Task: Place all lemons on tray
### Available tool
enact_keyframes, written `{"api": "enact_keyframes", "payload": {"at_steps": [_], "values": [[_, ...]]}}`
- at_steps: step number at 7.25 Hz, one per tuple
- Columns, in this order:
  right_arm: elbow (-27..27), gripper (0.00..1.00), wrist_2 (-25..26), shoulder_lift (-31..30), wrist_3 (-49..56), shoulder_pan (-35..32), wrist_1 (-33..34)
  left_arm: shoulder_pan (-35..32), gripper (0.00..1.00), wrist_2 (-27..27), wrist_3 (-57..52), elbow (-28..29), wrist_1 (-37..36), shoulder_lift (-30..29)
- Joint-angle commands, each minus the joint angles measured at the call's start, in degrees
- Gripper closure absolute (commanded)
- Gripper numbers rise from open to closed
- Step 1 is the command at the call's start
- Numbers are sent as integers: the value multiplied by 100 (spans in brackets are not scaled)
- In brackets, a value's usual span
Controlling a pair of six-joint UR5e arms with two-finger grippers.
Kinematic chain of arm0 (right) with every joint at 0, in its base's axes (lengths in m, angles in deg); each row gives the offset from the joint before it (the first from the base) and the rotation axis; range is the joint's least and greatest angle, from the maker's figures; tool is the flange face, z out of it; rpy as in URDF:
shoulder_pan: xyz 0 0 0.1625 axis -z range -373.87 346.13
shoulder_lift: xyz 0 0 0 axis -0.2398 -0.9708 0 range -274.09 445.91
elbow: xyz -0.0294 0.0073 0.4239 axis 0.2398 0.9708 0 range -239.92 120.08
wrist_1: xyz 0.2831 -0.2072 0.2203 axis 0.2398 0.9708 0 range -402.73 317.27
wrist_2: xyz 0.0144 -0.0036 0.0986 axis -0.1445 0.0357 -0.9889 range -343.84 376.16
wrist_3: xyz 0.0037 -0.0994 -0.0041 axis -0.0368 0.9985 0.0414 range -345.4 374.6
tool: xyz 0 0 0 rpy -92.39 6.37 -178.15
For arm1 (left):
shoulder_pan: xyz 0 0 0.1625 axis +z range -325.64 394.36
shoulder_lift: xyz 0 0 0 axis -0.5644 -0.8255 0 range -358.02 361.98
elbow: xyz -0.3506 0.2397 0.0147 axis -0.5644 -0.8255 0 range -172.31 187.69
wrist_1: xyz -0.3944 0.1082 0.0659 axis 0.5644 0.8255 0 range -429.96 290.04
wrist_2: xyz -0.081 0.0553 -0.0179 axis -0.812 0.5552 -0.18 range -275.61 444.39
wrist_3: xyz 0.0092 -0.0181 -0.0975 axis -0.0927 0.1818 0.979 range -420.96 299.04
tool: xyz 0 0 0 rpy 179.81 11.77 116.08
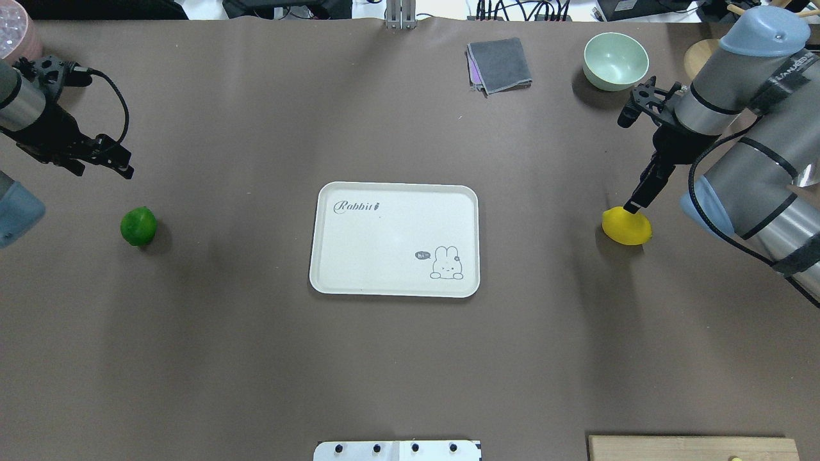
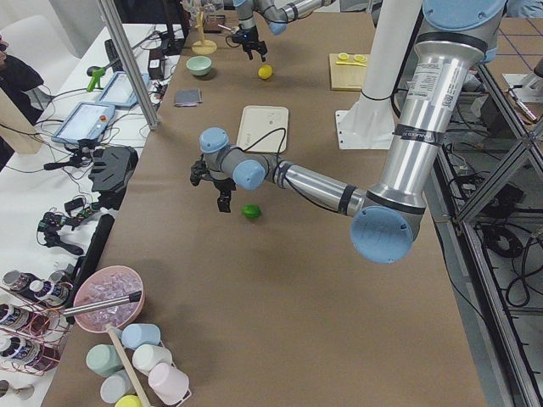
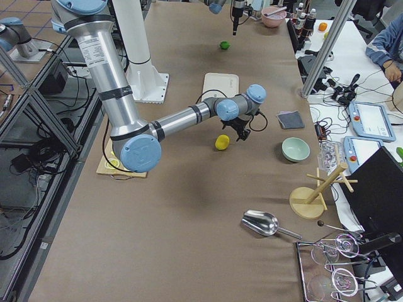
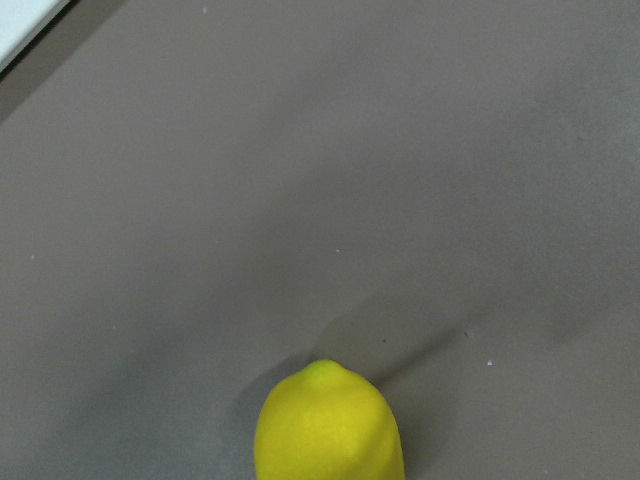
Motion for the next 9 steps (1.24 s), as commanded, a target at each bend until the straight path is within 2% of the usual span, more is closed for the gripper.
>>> {"api": "enact_keyframes", "payload": {"at_steps": [1,3,5,9], "values": [[129,1,-10,-21,72,73,-3,143,2,-22,36,408,310,-28],[208,1,-10,-21,117,204,-3,285,2,-31,489,435,292,-272],[270,1,-10,-30,178,284,-3,749,2,-22,660,487,310,-265],[401,1,-1,-30,187,398,-3,795,2,-31,572,532,310,-125]]}}
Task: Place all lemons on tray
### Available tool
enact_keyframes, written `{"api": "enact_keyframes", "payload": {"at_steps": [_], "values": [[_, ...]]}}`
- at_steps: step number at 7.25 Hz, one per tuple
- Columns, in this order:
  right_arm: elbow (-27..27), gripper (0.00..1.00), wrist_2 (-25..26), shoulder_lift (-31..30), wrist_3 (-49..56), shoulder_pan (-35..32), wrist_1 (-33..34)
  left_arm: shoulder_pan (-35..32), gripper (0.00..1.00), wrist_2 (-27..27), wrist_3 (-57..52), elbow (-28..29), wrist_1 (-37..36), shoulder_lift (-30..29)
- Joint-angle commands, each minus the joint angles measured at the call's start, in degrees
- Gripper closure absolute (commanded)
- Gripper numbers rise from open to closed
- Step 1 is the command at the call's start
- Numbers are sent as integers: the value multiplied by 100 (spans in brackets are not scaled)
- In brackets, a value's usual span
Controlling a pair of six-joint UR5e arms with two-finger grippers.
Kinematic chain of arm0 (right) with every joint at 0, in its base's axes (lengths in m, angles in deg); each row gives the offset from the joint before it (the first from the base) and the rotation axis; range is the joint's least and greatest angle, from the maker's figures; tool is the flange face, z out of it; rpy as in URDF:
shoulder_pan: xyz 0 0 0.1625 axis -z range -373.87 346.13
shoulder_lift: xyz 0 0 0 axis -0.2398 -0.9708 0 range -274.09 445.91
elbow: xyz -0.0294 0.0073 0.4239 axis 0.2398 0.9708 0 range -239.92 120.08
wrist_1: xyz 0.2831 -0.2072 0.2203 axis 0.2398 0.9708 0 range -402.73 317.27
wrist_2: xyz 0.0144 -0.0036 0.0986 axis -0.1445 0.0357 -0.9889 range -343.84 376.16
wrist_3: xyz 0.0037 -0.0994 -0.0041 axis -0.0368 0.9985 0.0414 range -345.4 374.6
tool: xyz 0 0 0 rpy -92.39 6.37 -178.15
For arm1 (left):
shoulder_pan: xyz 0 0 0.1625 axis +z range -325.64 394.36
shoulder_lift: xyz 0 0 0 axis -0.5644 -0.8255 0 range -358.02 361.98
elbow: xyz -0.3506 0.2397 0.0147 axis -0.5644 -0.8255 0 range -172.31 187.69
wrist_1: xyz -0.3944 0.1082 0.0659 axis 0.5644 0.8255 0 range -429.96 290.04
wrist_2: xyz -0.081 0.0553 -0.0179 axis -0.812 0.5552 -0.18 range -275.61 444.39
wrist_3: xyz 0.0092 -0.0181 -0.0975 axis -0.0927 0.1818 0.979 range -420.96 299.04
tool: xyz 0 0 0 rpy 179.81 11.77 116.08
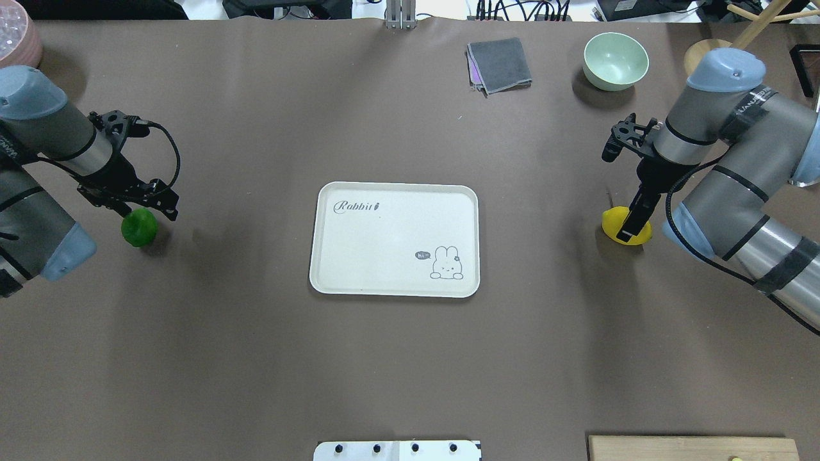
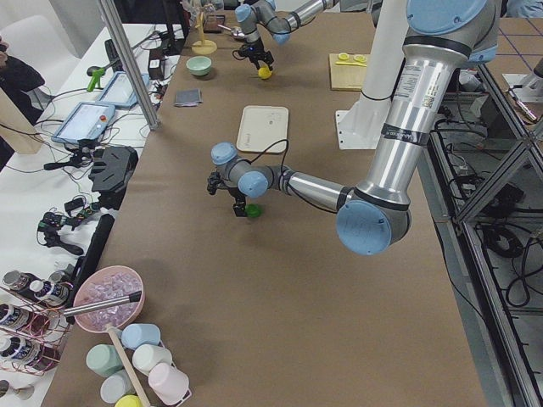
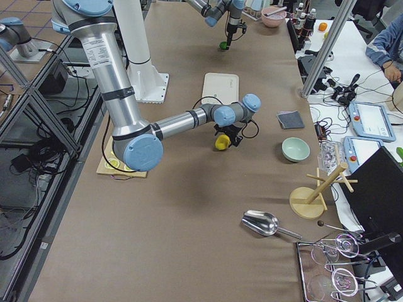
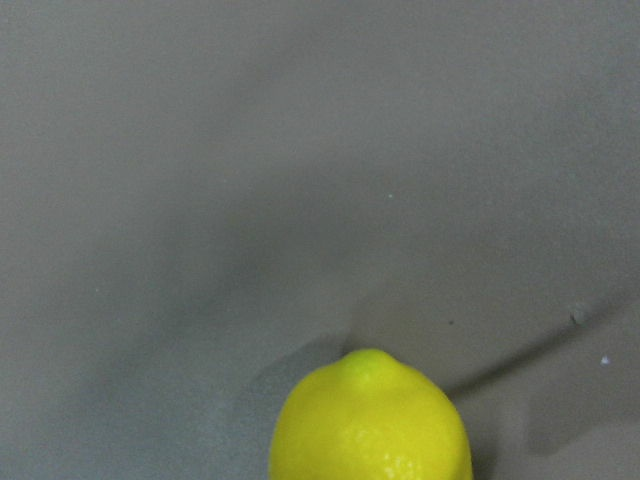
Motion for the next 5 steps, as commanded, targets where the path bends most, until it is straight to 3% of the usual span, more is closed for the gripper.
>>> {"api": "enact_keyframes", "payload": {"at_steps": [1,3,4,5], "values": [[88,1,7,-9,8,24,0,5,2,-3,-30,-16,52,138],[97,2,42,-17,-1,67,0,5,2,-12,-29,-86,88,314],[106,9,51,-9,-1,68,0,5,3,-38,-21,-87,88,323],[106,38,51,0,-1,68,-9,5,21,-456,14,-52,71,324]]}}
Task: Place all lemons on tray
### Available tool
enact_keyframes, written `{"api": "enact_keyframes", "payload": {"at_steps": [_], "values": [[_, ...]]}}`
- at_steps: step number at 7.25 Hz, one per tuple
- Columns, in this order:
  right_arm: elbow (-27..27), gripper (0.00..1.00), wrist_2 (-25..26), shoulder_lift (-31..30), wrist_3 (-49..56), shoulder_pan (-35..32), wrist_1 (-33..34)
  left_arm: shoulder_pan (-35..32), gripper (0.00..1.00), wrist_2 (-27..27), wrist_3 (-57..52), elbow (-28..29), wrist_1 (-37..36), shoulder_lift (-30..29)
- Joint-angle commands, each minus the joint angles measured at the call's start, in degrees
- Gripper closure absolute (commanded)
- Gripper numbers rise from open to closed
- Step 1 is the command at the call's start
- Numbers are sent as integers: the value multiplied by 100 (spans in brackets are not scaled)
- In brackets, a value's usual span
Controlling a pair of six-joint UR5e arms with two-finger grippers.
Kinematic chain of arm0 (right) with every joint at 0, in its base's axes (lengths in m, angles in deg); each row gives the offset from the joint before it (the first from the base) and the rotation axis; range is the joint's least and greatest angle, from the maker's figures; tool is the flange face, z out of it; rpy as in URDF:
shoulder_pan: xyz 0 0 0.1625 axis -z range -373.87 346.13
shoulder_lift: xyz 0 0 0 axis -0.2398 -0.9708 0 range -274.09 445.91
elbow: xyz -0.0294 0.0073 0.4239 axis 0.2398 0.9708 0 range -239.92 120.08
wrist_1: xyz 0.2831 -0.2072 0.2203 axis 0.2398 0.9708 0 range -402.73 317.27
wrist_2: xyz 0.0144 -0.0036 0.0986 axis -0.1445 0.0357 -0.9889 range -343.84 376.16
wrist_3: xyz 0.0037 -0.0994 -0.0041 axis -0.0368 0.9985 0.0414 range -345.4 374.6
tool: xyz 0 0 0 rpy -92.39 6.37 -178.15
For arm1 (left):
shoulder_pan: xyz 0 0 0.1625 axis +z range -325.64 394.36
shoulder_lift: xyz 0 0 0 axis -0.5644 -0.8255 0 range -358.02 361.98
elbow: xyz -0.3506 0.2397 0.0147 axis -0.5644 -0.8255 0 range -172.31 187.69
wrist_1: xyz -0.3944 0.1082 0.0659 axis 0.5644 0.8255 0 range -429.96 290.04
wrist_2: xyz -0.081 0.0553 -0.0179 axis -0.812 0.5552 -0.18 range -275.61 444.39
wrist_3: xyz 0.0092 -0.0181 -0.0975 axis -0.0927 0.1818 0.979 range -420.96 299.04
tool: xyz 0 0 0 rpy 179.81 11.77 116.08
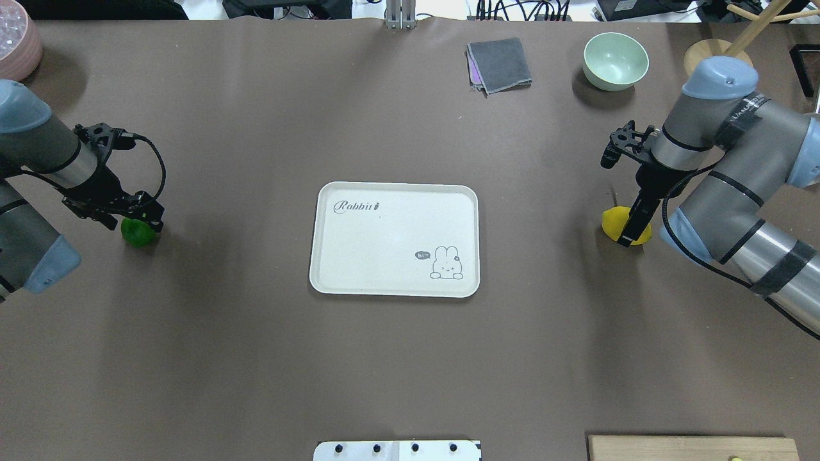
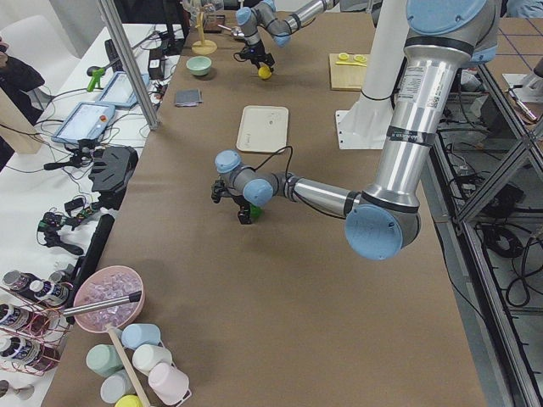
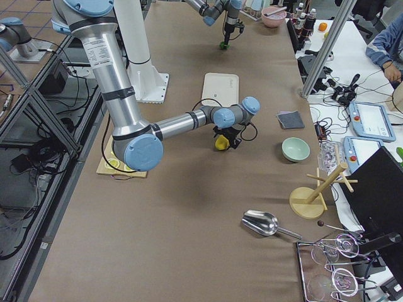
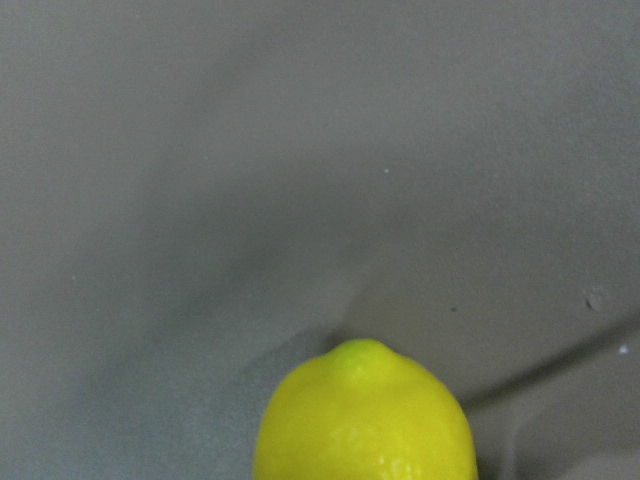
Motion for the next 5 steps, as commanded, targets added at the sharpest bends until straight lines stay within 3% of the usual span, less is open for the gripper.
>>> {"api": "enact_keyframes", "payload": {"at_steps": [1,2,3,5], "values": [[-12,78,-2,-1,0,-3,-16,-9,58,-578,65,-33,-54,10],[-12,90,-19,8,-9,-47,-16,-17,86,-607,74,-111,-81,36],[-64,91,-54,52,-105,-100,-7,-96,100,-616,74,-156,-107,45],[-83,90,-368,340,-786,-170,2,-333,100,-739,48,-174,-116,19]]}}
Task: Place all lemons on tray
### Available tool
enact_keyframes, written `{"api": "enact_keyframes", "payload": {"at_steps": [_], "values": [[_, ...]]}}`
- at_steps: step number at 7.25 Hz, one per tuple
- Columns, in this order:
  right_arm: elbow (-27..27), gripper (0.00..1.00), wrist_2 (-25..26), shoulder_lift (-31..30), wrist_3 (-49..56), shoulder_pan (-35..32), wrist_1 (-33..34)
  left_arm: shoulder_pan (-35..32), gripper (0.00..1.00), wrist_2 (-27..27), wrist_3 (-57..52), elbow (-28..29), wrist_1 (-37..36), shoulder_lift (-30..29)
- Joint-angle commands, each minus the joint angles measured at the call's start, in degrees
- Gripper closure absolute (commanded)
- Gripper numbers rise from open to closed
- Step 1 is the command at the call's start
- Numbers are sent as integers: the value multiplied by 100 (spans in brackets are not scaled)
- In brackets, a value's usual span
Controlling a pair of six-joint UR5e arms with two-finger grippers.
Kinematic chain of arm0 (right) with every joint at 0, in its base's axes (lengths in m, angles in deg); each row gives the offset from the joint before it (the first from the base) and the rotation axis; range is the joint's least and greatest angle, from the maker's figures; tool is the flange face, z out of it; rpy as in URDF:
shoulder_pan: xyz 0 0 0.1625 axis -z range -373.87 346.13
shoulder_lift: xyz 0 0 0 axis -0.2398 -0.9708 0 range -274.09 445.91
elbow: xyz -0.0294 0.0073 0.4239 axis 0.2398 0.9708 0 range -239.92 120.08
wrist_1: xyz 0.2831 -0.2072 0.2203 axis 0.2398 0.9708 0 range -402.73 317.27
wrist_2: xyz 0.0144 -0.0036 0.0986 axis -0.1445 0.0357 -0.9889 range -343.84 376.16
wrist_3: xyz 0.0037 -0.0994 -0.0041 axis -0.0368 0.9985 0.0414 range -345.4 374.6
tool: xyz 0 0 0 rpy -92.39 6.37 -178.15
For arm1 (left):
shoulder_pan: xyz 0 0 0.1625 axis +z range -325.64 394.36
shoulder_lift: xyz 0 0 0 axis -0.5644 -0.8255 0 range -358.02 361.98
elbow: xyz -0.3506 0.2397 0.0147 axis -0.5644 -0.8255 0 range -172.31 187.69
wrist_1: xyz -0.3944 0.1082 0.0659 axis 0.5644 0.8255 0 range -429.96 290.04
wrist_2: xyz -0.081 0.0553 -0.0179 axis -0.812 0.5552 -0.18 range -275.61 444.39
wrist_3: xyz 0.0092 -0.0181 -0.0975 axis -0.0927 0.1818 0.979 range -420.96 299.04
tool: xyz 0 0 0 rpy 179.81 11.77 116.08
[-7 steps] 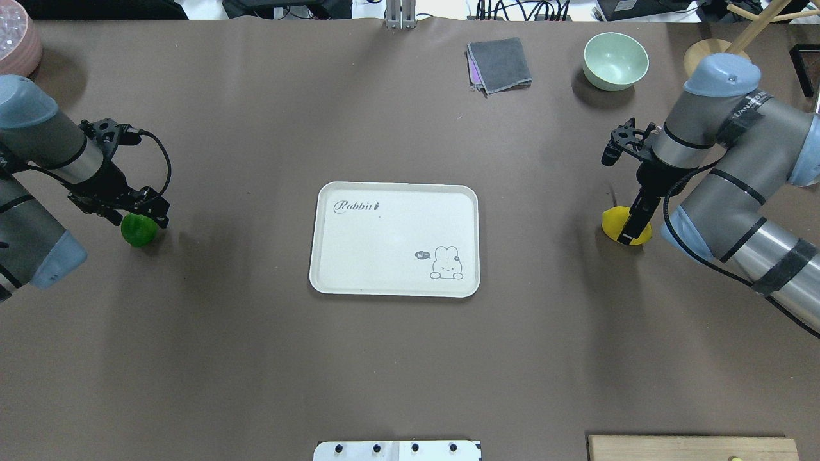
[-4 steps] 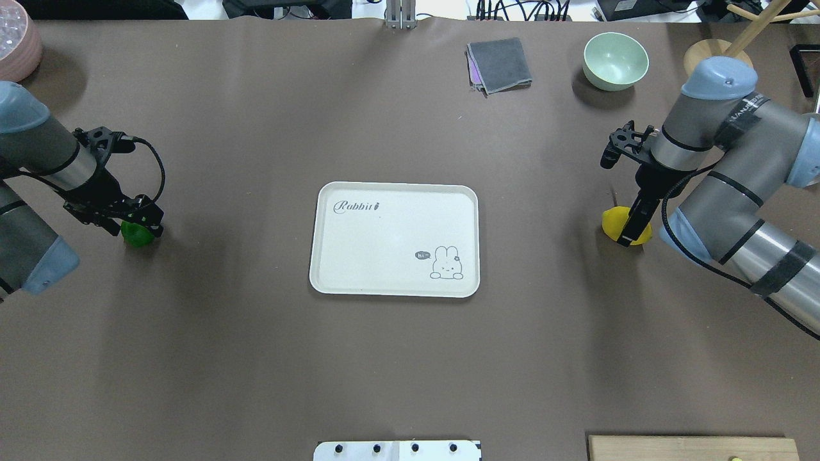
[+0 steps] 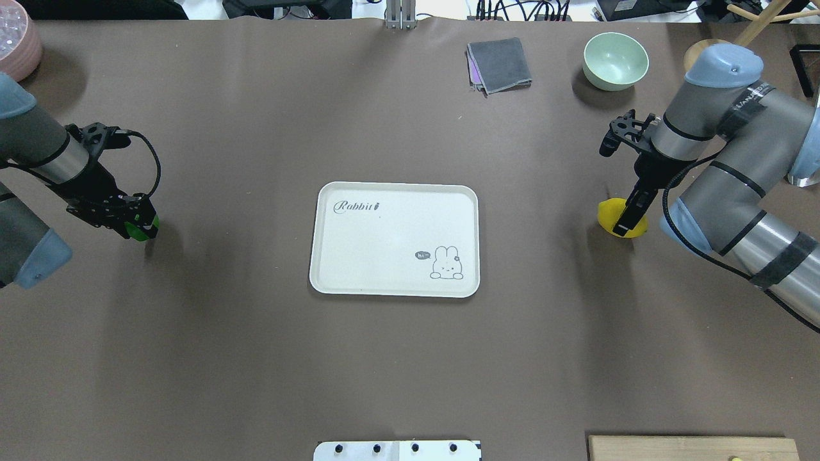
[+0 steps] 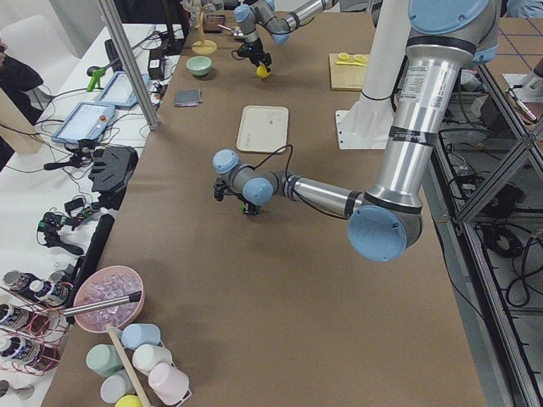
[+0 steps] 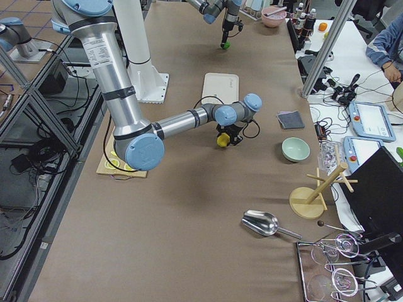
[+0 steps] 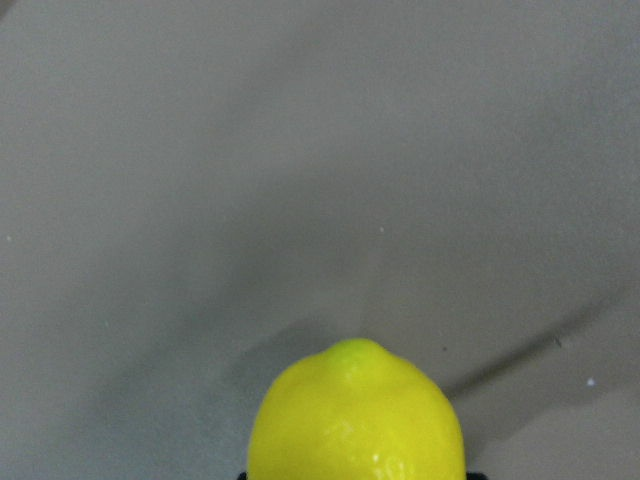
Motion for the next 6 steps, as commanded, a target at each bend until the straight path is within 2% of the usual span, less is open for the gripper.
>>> {"api": "enact_keyframes", "payload": {"at_steps": [1,2,4,5,6], "values": [[-9,90,-529,372,-1635,-109,4,-293,100,-65,-12,-21,-9,-22],[34,90,-662,592,-2708,-110,4,-390,100,-135,-3,-64,0,-162],[79,90,-777,909,-4389,-5,13,-339,100,-144,14,57,-9,-871],[79,89,-1056,1041,-5276,109,13,-243,100,-153,14,102,18,-1214],[79,89,-1137,1164,-5738,275,5,124,100,-145,14,102,61,-1505]]}}
